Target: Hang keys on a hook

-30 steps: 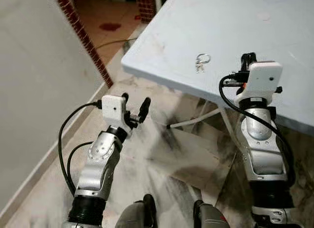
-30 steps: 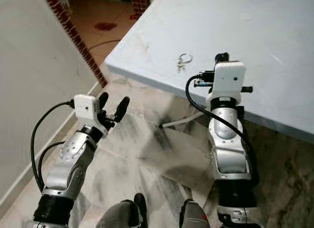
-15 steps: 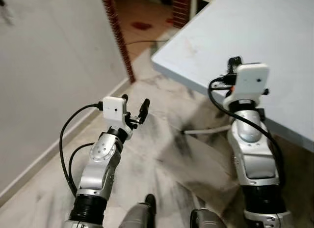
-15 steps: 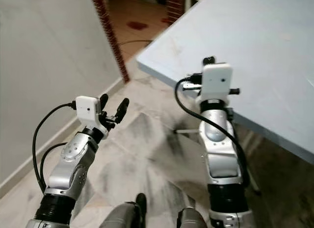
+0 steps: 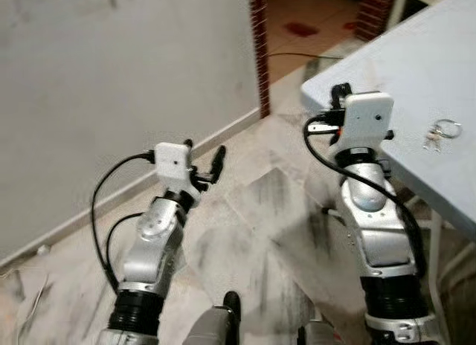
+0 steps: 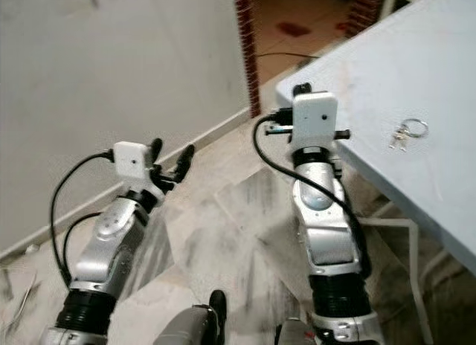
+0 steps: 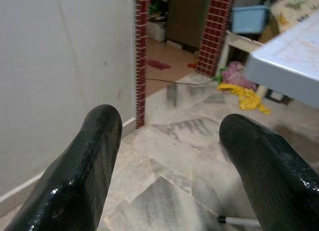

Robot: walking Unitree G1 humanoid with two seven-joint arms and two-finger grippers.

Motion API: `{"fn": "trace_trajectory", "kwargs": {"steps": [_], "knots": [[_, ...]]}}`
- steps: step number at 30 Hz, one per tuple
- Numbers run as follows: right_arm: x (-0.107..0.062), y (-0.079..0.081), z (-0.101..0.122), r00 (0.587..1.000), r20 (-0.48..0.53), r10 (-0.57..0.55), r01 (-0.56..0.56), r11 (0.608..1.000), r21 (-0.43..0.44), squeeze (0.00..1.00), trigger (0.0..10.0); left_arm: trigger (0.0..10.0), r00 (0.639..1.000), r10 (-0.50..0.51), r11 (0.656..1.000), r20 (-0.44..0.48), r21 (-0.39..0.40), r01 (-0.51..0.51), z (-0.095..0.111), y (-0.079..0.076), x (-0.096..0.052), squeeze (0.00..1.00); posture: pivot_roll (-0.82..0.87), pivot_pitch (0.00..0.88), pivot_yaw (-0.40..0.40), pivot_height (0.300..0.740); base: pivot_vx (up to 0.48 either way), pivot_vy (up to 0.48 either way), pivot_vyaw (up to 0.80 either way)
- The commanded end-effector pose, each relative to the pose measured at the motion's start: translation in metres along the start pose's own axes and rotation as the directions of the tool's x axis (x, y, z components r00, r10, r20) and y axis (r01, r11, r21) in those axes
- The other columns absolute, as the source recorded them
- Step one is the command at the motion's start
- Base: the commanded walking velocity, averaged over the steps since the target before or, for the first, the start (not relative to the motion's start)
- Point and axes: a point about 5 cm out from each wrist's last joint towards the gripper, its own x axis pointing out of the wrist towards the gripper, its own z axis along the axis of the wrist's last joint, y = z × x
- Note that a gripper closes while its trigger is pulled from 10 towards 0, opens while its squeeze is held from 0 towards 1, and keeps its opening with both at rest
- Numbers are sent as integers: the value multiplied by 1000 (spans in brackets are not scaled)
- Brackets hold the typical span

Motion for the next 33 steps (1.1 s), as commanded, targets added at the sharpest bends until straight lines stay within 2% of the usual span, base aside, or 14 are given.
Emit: {"fn": "trace_trajectory", "kwargs": {"steps": [1,26,33], "knots": [[0,13,3,999,9,47,-48,999,22,0,10000,10000,998,51,998,-24,26,-51,-5,13,-6,0,-71,165,121,740,0,0,800],[3,18,1,995,-1,95,-95,995,39,0,10000,10000,996,83,996,-23,19,-83,-8,15,-6,0,-73,160,92,740,0,0,800],[2,19,1,995,2,101,-101,993,59,0,10000,10000,996,84,996,-17,19,-84,-8,16,-7,0,-69,155,95,740,0,0,257]]}}
